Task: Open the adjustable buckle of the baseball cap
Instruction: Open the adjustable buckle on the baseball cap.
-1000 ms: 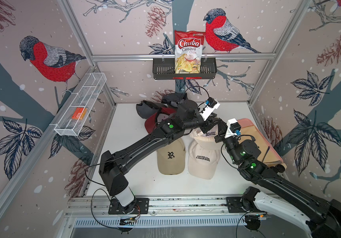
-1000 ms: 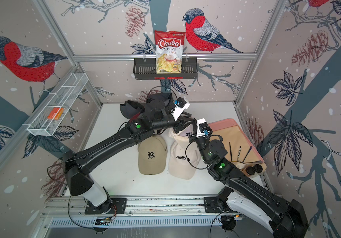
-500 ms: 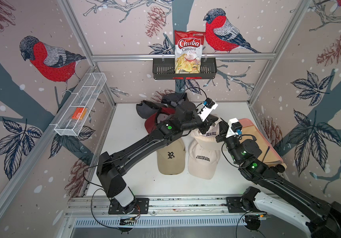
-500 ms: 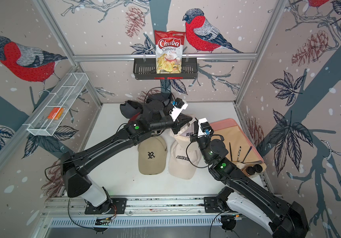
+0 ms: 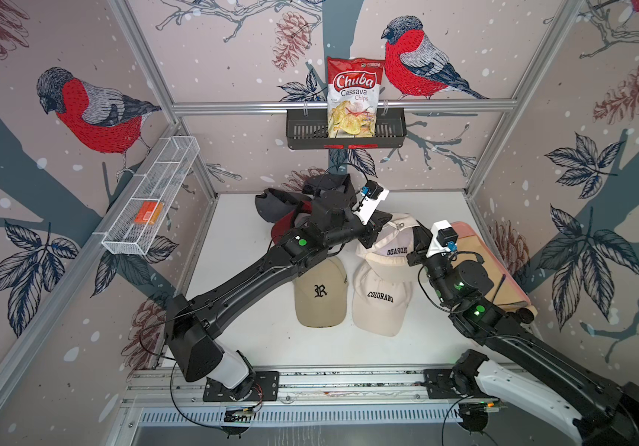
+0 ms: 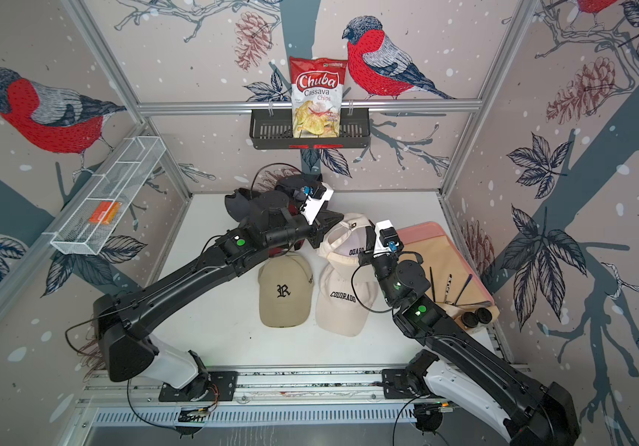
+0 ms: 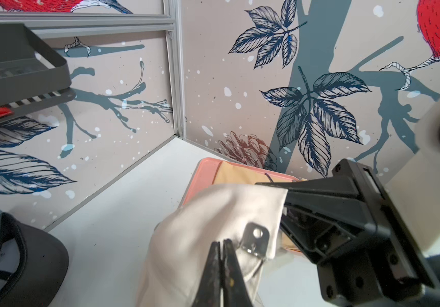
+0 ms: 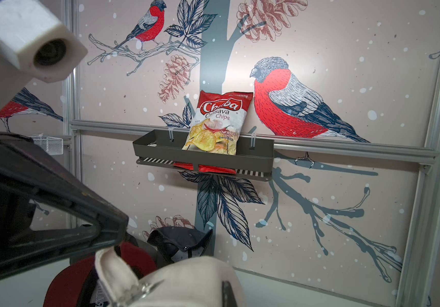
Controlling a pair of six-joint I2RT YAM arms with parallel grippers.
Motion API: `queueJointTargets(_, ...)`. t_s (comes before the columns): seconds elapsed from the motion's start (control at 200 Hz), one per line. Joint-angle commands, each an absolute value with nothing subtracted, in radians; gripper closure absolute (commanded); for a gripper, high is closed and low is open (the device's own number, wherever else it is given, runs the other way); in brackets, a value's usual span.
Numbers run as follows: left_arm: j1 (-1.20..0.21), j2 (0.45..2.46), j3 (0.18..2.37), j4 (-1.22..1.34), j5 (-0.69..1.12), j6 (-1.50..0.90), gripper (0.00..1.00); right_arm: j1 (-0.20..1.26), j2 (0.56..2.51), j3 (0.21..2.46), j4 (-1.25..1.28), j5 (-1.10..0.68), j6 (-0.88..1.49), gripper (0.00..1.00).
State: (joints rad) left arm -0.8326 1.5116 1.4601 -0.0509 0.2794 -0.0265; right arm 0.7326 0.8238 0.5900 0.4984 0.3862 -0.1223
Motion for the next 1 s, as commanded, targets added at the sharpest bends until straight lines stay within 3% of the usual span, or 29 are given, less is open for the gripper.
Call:
queueJointTargets(0.0, -0.828, 1.496, 1.448, 0.004, 0.260, -0.038, 1.00, 0.731, 0.826, 0.602, 0.523, 0.392, -0.100, 1.00)
queueJointTargets(0.11, -0.828, 1.499, 1.447, 0.017, 0.269, -0.046, 1.00, 0.730, 0.837, 0.612, 0.514, 0.383, -0.089, 1.00)
queueJointTargets(0.16, -0.828, 1.495, 1.441, 0.031, 0.271, -0.046, 0.77, 0.731, 0.843, 0.619, 0.509, 0.382, -0.083, 1.00)
queueJointTargets(0.195, -0.828, 1.488, 1.431, 0.046, 0.267, -0.047, 0.66, 0.730, 0.847, 0.624, 0.503, 0.380, -0.079, 1.00)
queueJointTargets(0.275, -0.827, 1.459, 1.402, 0.080, 0.243, -0.039, 0.55, 0.729, 0.853, 0.637, 0.487, 0.373, -0.073, 1.00)
queueJointTargets(0.61, -0.790, 1.301, 1.217, 0.128, 0.249, -0.021, 0.55, 0.715, 0.857, 0.663, 0.451, 0.320, -0.034, 1.00)
queueJointTargets(0.996, -0.820, 1.404, 1.171, 0.242, 0.416, -0.062, 0.54, 0.714, 0.860, 0.690, 0.414, 0.266, -0.012, 1.00)
